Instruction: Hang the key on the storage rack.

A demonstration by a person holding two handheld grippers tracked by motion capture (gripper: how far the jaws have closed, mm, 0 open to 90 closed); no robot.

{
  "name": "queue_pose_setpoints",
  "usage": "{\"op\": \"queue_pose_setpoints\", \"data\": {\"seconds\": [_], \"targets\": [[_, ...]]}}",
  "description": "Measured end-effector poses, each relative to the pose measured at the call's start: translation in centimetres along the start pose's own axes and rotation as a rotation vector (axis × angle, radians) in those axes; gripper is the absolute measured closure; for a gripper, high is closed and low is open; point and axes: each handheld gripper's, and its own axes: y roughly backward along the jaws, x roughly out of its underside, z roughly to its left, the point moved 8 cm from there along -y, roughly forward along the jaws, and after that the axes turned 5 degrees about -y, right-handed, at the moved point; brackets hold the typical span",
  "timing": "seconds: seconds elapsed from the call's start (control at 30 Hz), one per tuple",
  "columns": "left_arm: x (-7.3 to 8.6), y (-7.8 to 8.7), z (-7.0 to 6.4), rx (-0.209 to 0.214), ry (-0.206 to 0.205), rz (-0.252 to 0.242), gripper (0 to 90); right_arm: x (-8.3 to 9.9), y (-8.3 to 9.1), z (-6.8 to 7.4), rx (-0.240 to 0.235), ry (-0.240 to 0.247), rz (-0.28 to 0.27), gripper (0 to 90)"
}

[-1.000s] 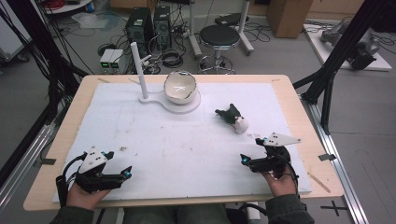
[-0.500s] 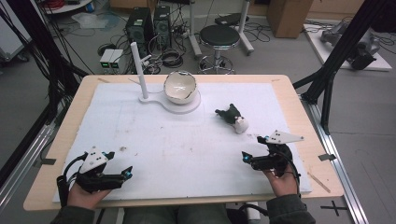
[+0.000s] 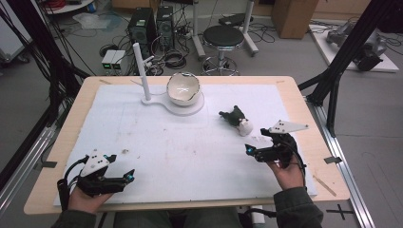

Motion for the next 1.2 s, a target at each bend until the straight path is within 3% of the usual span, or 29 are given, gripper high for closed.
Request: {"op": "queue_pose_setpoints", "data": {"seconds": [0.27, 0.7, 1.2], "targets": [[0.0, 0.0, 0.0, 0.003, 0.0, 0.0, 17.4, -1.8, -1.2, -0.6, 0.005, -0.012, 0.046, 10.7], [-0.1, -0.1, 0.0, 0.004, -0.001, -0.004, 17.6, -4.8, -3.4, -2.0, 0.019, 0.014, 0.087, 10.8], [-0.1, -0.1, 0.2, 0.002, 0.004, -0.005, 17.7, -6.9, -7.2, -4.6, 0.05, -0.031, 0.154, 11.0]]}}
